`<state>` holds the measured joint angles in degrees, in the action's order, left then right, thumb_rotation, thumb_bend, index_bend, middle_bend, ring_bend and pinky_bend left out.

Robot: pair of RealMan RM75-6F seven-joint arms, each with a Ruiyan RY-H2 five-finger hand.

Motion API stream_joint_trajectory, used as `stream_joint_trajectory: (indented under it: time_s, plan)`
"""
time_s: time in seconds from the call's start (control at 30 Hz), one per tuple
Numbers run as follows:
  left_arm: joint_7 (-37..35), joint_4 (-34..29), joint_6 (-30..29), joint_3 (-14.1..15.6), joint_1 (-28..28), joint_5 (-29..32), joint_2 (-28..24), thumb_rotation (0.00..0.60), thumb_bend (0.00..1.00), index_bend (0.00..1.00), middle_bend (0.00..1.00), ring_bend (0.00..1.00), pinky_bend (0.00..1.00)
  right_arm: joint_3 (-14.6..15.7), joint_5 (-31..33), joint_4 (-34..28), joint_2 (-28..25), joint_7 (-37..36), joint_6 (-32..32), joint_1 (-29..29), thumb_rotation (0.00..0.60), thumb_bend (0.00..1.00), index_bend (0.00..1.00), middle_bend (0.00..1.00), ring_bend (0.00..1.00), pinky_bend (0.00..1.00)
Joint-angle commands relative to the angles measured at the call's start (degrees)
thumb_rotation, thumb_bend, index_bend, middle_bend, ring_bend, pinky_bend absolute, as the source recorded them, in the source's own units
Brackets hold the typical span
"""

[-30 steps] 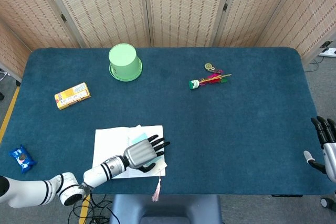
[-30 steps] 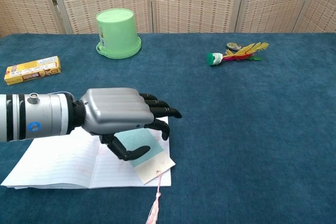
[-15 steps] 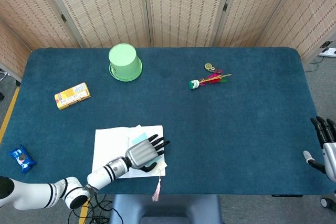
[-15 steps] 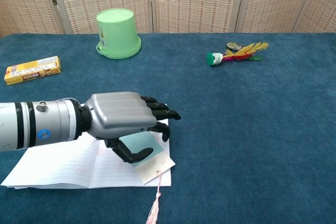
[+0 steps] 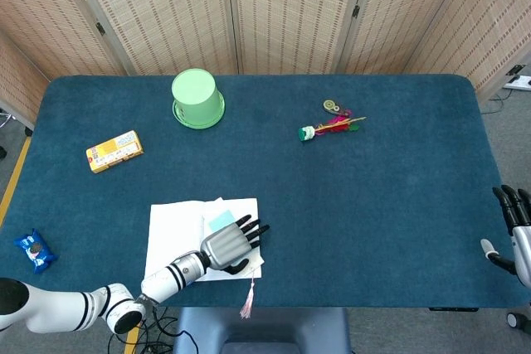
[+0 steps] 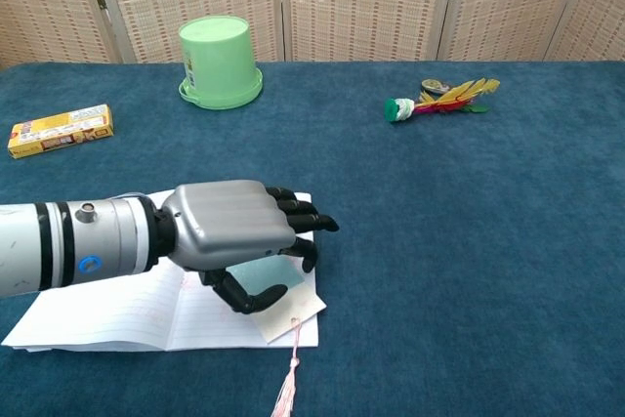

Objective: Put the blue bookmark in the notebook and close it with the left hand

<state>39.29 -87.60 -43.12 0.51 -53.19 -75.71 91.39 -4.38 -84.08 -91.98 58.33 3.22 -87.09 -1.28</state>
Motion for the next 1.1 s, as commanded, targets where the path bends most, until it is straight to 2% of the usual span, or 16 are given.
stream_joint_trajectory:
  time_s: [0.03, 0.53, 1.1]
  plan:
    - [0.6, -0.4, -0.3, 0.3, 0.1, 0.3, -0.2, 0.275, 0.58, 0.3, 0.0, 0.0, 0.13, 0.0, 0.1, 0.2, 0.1, -0.1, 0.1, 0.0, 0.6, 0.2, 0.04, 0.07, 0.06, 0.07]
    - [3.6, -3.9, -1.1, 1.9, 0.3, 1.6, -2.0, 0.276, 0.58, 0.31, 0.0, 0.0, 0.13, 0.0, -0.1, 0.4, 0.2, -0.3, 0.0, 0.0, 0.6, 0.2, 0.04, 0.07, 0.06, 0.07]
    - [8.7, -8.1, -2.3, 5.1, 1.2, 3.7, -5.8, 0.278, 0.58, 0.32, 0.0, 0.0, 0.13, 0.2, -0.3, 0.2, 0.3, -0.2, -0.3, 0.3, 0.6, 0.2, 0.04, 0.07, 0.06, 0.07]
